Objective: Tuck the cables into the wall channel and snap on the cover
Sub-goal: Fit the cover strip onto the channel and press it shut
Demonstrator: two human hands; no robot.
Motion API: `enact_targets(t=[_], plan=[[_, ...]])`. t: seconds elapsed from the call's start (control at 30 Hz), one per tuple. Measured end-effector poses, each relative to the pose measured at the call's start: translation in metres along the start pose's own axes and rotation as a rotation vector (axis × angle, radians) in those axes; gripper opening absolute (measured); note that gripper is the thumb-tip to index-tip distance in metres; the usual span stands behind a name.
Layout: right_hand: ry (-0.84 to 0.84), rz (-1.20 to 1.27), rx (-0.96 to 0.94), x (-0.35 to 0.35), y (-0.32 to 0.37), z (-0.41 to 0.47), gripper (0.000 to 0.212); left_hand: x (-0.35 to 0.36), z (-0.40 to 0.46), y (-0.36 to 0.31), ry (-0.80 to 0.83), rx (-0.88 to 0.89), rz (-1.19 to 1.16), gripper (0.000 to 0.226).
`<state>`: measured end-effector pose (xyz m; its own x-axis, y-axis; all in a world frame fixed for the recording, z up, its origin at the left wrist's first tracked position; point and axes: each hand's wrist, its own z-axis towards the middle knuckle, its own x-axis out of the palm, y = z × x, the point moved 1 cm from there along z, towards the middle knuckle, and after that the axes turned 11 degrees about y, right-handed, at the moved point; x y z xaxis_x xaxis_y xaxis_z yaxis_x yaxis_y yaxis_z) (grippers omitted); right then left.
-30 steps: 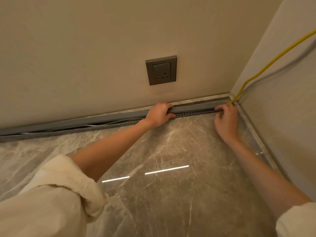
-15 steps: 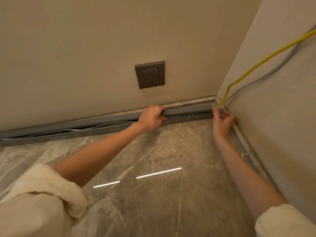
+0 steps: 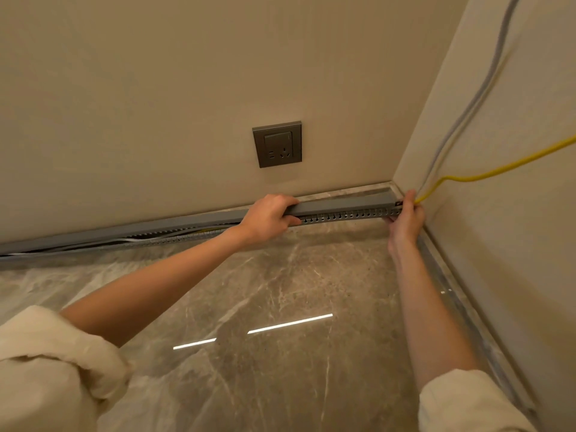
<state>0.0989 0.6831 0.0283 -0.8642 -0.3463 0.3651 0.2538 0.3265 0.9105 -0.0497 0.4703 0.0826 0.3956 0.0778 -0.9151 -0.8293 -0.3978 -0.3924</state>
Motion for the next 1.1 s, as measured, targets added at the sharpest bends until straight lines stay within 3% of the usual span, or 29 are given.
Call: enact_targets(t=[0.23,0.37,0.63,0.9,1.0,1.1], plan=[[0.131,0.536,-0.013,0.010,0.021,-0.014,0.041,-0.011,-0.007,-0.005,0.005,0.019,0.019,0.032],[0.090,0.676,-0.006,0.016,0.029,-0.022,0.041,-0.012,-0.009,-0.008,0.010,0.028,-0.028,0.029],[0.073,0.768,0.023,0.016,0.031,-0.023,0.037,-0.007,0.002,-0.033,0.005,0.052,-0.049,0.027],[0.194,0.569,0.063,0.008,0.028,-0.020,0.062,-0.014,0.008,-0.038,0.007,0.044,-0.077,0.019],[0.136,0.642,0.021,0.008,0.032,-0.024,0.044,-0.015,0.010,-0.040,0.027,0.050,-0.058,0.016],[0.117,0.687,-0.005,0.009,0.036,-0.029,0.041,-0.015,0.010,-0.042,0.042,0.061,-0.034,0.015]])
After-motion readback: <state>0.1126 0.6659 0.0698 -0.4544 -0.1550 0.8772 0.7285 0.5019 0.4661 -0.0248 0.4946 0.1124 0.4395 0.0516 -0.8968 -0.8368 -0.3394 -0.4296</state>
